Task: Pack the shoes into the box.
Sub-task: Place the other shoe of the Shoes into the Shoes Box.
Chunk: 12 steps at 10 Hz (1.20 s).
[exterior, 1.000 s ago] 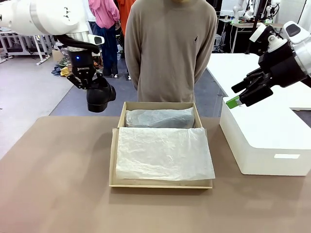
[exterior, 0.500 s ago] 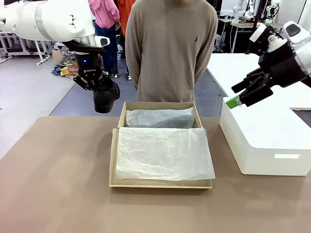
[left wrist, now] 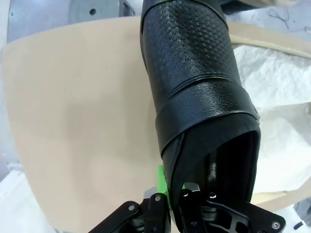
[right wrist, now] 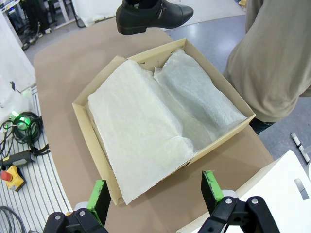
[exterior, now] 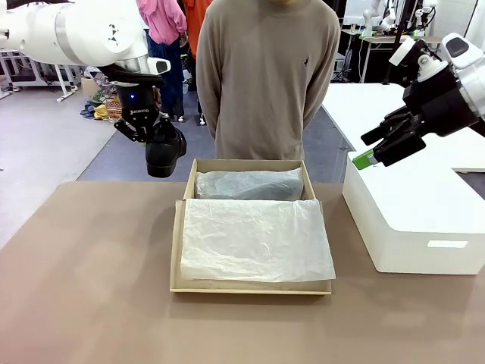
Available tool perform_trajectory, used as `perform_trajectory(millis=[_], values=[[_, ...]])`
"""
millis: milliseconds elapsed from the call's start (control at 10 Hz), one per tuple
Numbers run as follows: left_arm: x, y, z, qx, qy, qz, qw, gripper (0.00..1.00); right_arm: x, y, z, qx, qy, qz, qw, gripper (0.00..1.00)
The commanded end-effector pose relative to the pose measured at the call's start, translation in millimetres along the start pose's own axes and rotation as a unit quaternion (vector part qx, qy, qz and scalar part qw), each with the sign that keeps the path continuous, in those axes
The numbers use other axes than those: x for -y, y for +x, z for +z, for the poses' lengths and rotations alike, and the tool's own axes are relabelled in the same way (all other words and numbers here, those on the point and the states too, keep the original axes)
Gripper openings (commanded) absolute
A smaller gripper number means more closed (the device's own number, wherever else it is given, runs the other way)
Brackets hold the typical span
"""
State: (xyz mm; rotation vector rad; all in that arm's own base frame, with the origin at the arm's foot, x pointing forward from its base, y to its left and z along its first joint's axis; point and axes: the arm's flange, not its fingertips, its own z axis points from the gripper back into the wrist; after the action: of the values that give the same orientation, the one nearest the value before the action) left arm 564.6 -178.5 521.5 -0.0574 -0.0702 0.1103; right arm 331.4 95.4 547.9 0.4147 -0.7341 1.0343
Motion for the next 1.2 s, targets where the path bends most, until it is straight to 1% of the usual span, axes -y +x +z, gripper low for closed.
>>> perform_trajectory(millis=[0,100,300,500,700,800,1000,1100], values=[[23,-5,11,0.034,0.004,0.093,0.995,0.00,3,0,-1,0.012,0.007,0.007,1.000,1.00],[40,-11,15,0.050,0.023,0.154,0.987,0.00,3,0,-1,0.012,0.007,0.007,1.000,1.00],[70,-21,19,0.078,0.034,0.215,0.973,0.00,3,0,-1,0.012,0.007,0.007,1.000,1.00],[99,-28,12,0.098,0.019,0.272,0.957,0.00,3,0,-1,0.012,0.007,0.007,1.000,1.00],[129,-40,4,0.099,-0.012,0.286,0.953,0.00,3,0,-1,0.012,0.007,0.007,1.000,1.00],[140,-42,2,0.086,-0.028,0.285,0.954,0.00,3,0,-1,0.012,0.007,0.007,1.000,1.00],[147,-45,-1,0.062,-0.052,0.286,0.955,0.00,3,0,-1,0.012,0.007,0.007,1.000,1.00],[146,-47,-6,0.076,-0.024,0.280,0.957,0.00,3,0,-1,0.012,0.007,0.007,1.000,1.00]])
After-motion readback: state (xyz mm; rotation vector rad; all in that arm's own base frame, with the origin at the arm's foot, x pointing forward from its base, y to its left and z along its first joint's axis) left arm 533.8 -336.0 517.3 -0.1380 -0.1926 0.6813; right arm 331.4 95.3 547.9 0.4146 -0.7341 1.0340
